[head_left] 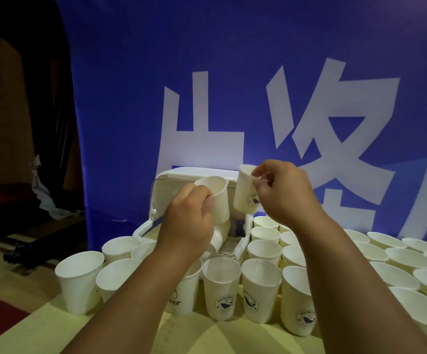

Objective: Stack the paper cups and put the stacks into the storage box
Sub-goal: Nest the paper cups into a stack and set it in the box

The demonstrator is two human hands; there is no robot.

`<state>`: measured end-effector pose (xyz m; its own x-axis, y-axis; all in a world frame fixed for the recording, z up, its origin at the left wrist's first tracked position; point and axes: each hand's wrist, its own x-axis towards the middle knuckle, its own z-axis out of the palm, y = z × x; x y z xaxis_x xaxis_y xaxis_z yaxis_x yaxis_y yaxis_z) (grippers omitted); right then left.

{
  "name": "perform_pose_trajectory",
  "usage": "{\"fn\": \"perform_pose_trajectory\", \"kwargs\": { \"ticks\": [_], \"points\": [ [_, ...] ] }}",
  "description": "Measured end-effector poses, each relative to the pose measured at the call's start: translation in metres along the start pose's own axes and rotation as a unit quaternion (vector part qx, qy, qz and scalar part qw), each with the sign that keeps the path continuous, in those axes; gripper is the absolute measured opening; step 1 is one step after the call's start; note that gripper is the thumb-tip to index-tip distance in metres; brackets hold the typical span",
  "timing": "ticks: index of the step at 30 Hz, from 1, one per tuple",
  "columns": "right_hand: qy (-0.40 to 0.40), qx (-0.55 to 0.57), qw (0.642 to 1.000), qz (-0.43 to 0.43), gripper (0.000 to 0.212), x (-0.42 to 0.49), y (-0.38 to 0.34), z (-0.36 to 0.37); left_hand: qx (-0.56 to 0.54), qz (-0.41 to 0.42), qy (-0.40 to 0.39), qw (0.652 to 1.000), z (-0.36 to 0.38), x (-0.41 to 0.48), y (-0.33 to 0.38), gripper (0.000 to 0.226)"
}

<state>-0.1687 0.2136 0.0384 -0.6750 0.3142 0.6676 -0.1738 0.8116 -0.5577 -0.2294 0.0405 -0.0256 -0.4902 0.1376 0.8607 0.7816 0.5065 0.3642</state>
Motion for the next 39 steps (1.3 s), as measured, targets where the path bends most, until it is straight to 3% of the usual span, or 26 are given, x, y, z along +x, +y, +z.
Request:
{"fn": "perform_pose_trajectory", "kwargs": {
  "ticks": [5, 9, 14, 17, 19, 21, 23, 25, 29, 33, 39],
  "points": [
    [-0.151, -0.062, 0.983, -0.084, 0.057, -0.009, -0.013, 0.005, 0.011, 0.024, -0.023, 0.999, -0.003, 0.001, 0.005, 0.009],
    [-0.179, -0.106, 0.971, -0.115, 0.043, -0.011, -0.012, 0.011, 0.009, 0.031, -0.007, 0.999, -0.003, 0.001, 0.007, 0.012],
    [-0.140, -0.129, 0.975, -0.112, 0.024, -0.010, -0.013, 0.013, -0.024, 0.055, 0.010, 0.998, -0.003, 0.000, 0.008, 0.017],
    [-0.128, -0.141, 0.978, -0.087, 0.028, -0.009, -0.008, 0.003, -0.066, -0.001, 0.052, 0.996, -0.003, 0.001, 0.007, 0.029],
    [-0.124, -0.149, 0.979, -0.057, 0.030, -0.006, -0.001, -0.007, -0.033, -0.073, 0.052, 0.995, -0.001, 0.011, -0.001, 0.022],
    [-0.119, -0.147, 0.982, -0.022, 0.029, -0.003, 0.004, -0.017, 0.060, -0.165, -0.060, 0.983, 0.009, 0.028, -0.012, 0.019],
    [-0.112, -0.144, 0.983, 0.006, 0.023, -0.001, 0.009, -0.026, 0.135, -0.222, -0.194, 0.946, 0.027, 0.042, -0.020, 0.014],
    [-0.105, -0.144, 0.984, 0.027, 0.018, 0.001, 0.014, -0.032, 0.181, -0.223, -0.297, 0.911, 0.052, 0.051, -0.028, 0.012],
    [-0.110, -0.157, 0.978, 0.084, 0.021, 0.004, 0.020, -0.046, 0.187, -0.252, -0.450, 0.836, 0.091, 0.060, -0.044, 0.038],
    [-0.131, -0.165, 0.967, 0.143, 0.032, 0.007, 0.021, -0.056, 0.156, -0.310, -0.508, 0.788, 0.111, 0.060, -0.059, 0.054],
    [-0.125, -0.160, 0.962, 0.181, 0.035, 0.008, 0.028, -0.060, 0.154, -0.259, -0.528, 0.794, 0.126, 0.068, -0.065, 0.095]
  ]
}}
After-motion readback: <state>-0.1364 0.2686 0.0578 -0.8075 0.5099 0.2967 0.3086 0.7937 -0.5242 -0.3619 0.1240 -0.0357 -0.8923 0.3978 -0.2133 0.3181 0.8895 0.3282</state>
